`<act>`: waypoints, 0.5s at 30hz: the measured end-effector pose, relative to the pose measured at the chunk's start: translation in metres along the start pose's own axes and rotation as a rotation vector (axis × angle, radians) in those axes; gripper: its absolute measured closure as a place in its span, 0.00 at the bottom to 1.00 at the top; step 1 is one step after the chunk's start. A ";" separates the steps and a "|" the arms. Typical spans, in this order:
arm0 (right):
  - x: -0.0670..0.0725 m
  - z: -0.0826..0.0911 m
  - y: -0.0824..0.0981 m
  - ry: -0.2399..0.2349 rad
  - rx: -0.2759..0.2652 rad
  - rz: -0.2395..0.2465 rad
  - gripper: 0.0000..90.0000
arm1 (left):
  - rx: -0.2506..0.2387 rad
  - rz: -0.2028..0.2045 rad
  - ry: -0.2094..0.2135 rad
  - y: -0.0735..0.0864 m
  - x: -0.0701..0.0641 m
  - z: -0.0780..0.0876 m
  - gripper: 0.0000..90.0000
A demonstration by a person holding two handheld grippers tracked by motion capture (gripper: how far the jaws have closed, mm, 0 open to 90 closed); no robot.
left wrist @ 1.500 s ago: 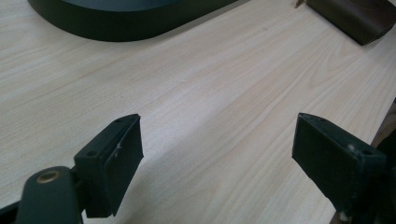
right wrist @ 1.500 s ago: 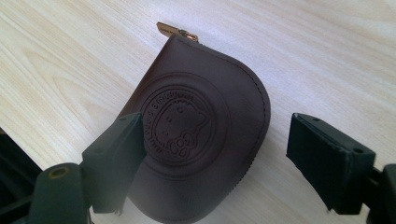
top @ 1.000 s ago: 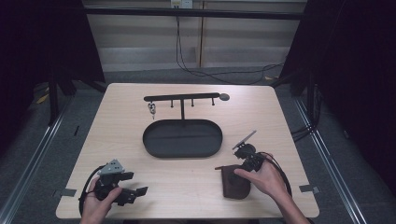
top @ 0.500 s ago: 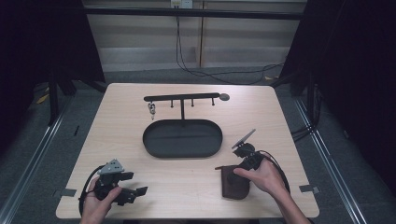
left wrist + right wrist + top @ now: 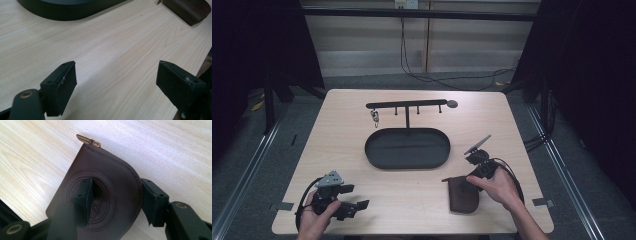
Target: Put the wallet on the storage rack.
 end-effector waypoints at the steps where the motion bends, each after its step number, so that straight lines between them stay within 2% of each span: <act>1: 0.000 0.001 -0.001 -0.002 -0.004 0.004 0.56 | -0.002 0.001 -0.001 0.000 0.000 0.000 0.18; 7: 0.002 0.011 -0.004 0.011 -0.010 -0.002 0.71 | -0.005 0.000 0.001 0.000 0.000 0.001 0.19; 15: 0.006 0.020 -0.007 0.011 -0.011 0.008 0.77 | 0.000 0.004 0.008 0.000 -0.001 0.000 0.19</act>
Point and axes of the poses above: each handheld gripper's, and its own axes: z roughly backward along the jaws, y roughly out of its underside, x roughly to its left, the point moved 10 cm from there along -z, roughly forward along the jaws, and after that the axes turned 8 degrees about -z, right-handed, at the moved point
